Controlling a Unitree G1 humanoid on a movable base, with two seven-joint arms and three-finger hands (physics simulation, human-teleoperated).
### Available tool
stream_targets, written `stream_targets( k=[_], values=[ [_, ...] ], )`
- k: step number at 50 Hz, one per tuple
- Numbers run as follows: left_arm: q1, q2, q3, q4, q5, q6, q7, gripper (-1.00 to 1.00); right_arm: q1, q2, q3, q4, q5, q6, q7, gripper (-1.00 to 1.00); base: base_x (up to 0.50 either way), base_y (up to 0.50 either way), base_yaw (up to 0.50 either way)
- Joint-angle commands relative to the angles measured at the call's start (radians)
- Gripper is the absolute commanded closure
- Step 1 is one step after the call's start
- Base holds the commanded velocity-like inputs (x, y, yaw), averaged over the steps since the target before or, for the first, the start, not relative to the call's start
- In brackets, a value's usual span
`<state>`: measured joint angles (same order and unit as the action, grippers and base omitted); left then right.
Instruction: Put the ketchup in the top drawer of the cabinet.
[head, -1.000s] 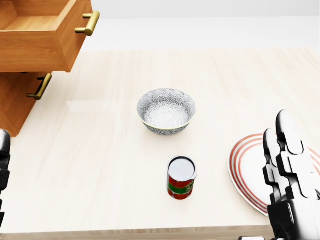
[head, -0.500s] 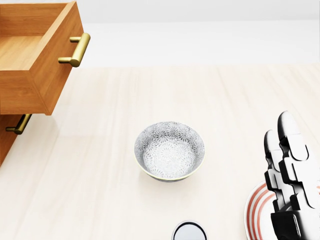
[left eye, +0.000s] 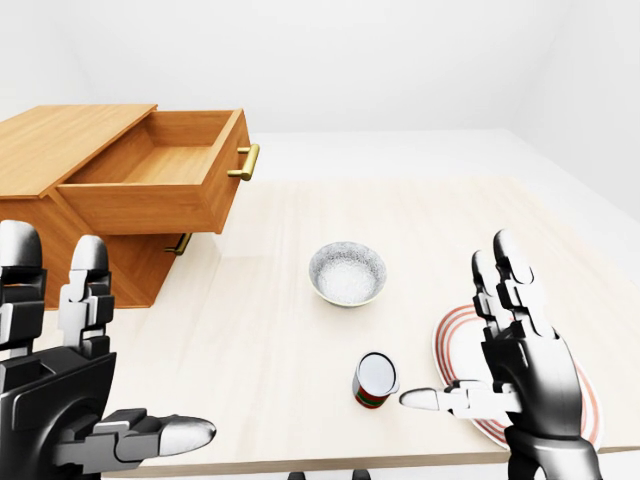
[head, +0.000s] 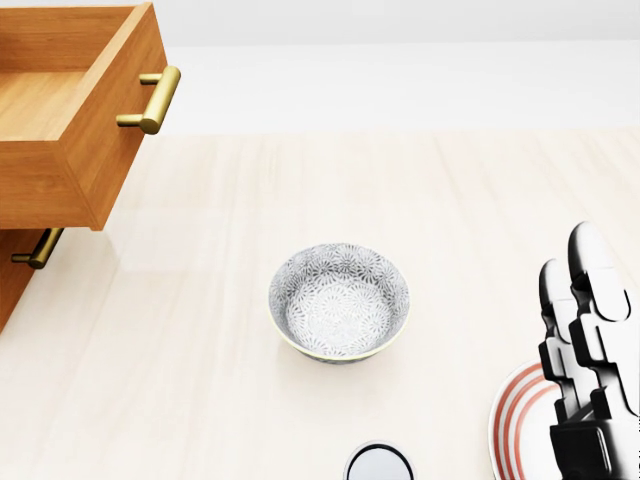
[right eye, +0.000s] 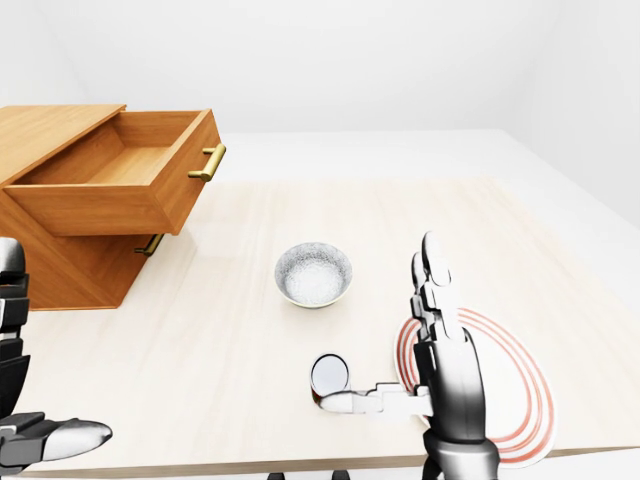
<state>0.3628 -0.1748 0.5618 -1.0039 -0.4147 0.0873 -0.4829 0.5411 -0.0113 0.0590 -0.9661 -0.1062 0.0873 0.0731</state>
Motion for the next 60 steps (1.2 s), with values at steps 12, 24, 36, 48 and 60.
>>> stream_targets(
  k=[12,24,36,48,60],
  values=[
    [-0.004,0.003,0.002,0.003,-0.004,0.000,0.003,-1.00,-0.001,-0.001,0.011,0.004,-0.058,0.000,-0.019,-1.00,0.03,0.50,0.00],
    [-0.003,0.004,0.011,-0.002,-0.013,0.000,0.004,-1.00,0.002,-0.003,0.011,0.004,-0.057,0.000,-0.015,-1.00,0.03,0.50,0.00],
    [-0.007,0.007,0.015,0.000,-0.016,0.000,0.005,-1.00,0.000,-0.004,0.017,0.009,-0.064,0.000,-0.015,-1.00,0.03,0.50,0.00],
    [-0.008,0.008,0.012,0.002,-0.011,0.000,0.008,-1.00,-0.004,-0.007,0.012,0.021,-0.054,0.000,-0.015,-1.00,0.03,0.50,0.00],
    [-0.013,0.010,-0.022,0.022,0.028,0.000,0.017,-1.00,0.141,-0.117,-0.198,-0.079,0.199,0.000,0.023,-1.00,0.03,0.16,0.00]
  ],
)
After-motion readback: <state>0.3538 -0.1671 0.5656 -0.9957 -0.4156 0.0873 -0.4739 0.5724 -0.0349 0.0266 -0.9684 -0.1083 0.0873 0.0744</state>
